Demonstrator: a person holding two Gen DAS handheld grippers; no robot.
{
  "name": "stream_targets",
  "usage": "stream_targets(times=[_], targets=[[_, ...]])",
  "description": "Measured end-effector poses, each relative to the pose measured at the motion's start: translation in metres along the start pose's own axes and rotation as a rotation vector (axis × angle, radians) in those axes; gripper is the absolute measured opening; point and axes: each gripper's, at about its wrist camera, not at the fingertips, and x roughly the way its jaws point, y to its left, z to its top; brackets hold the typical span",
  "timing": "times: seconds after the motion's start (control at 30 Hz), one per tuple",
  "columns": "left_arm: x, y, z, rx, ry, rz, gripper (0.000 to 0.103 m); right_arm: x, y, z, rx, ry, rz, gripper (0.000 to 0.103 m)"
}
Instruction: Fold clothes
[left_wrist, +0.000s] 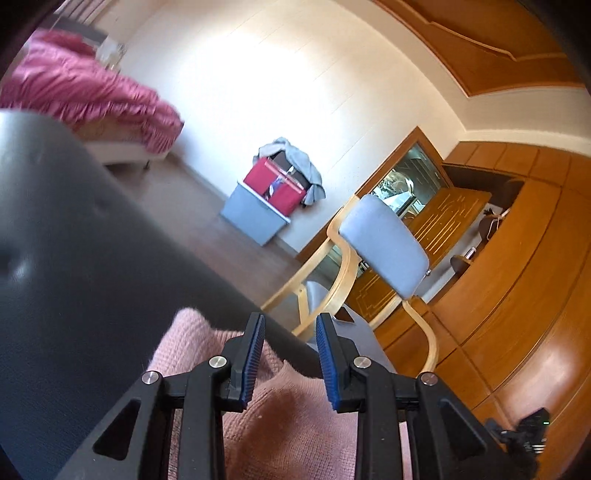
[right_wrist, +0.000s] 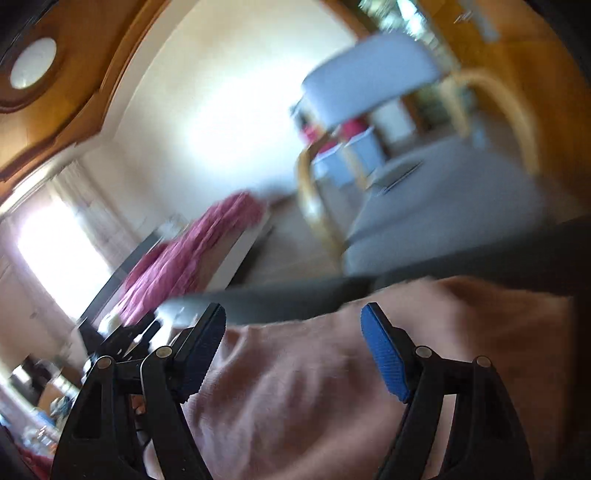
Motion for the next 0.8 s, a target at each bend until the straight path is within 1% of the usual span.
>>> stream_targets(times=[0.03,0.07,0.13,0.2,0.27,0.33,0.4,0.43,0.47,0.5,0.53,0.57,0.63,0.7,0.8], targets=[[-0.003,-0.004,0.004,0.037,-0.001,0.018,0.027,-0.015,-0.006,-0.002,-0.005,-0.027,-0.053,0.082],[-0.007,-0.009,0.008,0.076,-0.002,0.037,0.027,-0.021,-0.013,-0.004,-0.014,-0.028,-0.095,0.083],[-0.014,-0.018,0.015,0.155,-0.005,0.075,0.027,-0.031,-0.027,-0.009,-0.027,0.022,-0.151,0.083],[-0.021,-0.022,0.019,0.223,-0.011,0.113,0.03,-0.042,-0.037,-0.013,-0.032,0.055,-0.185,0.083],[-0.017,-0.019,0.02,0.233,0.037,0.138,0.03,-0.035,-0.036,-0.016,-0.044,0.094,-0.193,0.083],[-0.01,-0.015,0.019,0.234,0.097,0.156,0.03,-0.016,-0.026,-0.018,-0.106,0.15,-0.252,0.083],[0.002,-0.012,0.016,0.229,0.177,0.156,0.03,0.003,-0.016,-0.02,-0.179,0.209,-0.321,0.082],[0.01,-0.012,0.013,0.234,0.223,0.164,0.03,0.004,-0.011,-0.019,-0.222,0.24,-0.382,0.075],[0.016,-0.013,0.009,0.25,0.26,0.181,0.03,0.008,-0.007,-0.021,-0.26,0.263,-0.431,0.057],[0.021,-0.015,0.005,0.274,0.29,0.194,0.03,0.015,-0.003,-0.024,-0.29,0.28,-0.452,0.047],[0.021,-0.018,0.0,0.302,0.3,0.193,0.03,0.022,-0.001,-0.029,-0.31,0.29,-0.453,0.033],[0.019,-0.021,-0.004,0.32,0.299,0.185,0.03,0.023,0.001,-0.032,-0.322,0.291,-0.446,0.027],[0.009,-0.019,-0.007,0.325,0.268,0.166,0.03,0.018,0.001,-0.034,-0.338,0.276,-0.45,0.027],[0.001,-0.012,-0.004,0.291,0.262,0.133,0.03,0.015,-0.002,-0.036,-0.321,0.26,-0.441,0.026],[0.01,-0.017,-0.011,0.338,0.322,0.144,0.031,0.015,-0.012,-0.028,-0.247,0.249,-0.39,0.027]])
